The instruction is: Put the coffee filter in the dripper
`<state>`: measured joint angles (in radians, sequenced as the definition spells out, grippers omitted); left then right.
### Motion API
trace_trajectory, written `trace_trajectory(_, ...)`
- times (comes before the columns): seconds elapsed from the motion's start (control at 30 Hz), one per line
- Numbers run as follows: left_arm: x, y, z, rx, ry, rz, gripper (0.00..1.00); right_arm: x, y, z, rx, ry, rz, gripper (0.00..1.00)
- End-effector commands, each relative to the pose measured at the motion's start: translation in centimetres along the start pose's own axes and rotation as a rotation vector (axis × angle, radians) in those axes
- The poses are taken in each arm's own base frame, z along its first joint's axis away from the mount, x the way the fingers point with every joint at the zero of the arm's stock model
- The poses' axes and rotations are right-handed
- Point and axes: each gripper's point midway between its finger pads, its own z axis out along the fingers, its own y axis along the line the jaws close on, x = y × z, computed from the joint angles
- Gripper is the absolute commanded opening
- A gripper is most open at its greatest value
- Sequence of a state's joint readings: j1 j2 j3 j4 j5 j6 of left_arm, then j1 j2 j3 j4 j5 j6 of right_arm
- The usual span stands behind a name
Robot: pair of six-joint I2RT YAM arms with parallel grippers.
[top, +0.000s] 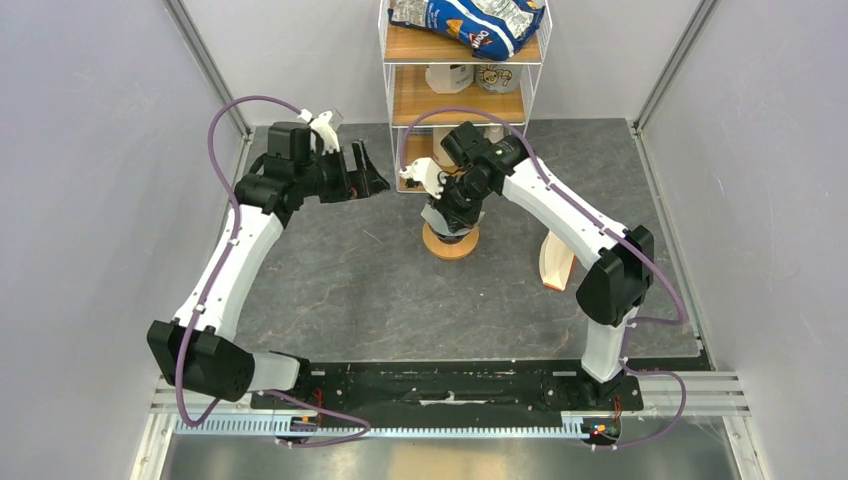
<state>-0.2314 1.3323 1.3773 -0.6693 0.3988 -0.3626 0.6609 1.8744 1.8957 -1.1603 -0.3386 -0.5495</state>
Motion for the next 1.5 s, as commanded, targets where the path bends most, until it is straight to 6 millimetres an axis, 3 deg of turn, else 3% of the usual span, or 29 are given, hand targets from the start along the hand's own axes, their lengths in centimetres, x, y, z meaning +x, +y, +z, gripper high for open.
trace_trajectory(0.0,-2.0,-1.5,-0.3,0.054,-0.05,-0.007,0.97,-0.6,-1.3,1.7,0.044,-0.04,-0.01,0.0)
trace_trajectory(0.5,-1.8,-1.5,0.2,0.067,-0.034,-0.007,0.97,1.3,-1.1,4.3,0.012,-0.008,-0.003,0.01)
trace_trajectory(1.47,-1.6,-1.0,-0.1,0.056,-0.035,-0.005,0.98,2.5,-1.1,5.4,-0.019,0.062,0.006,0.03)
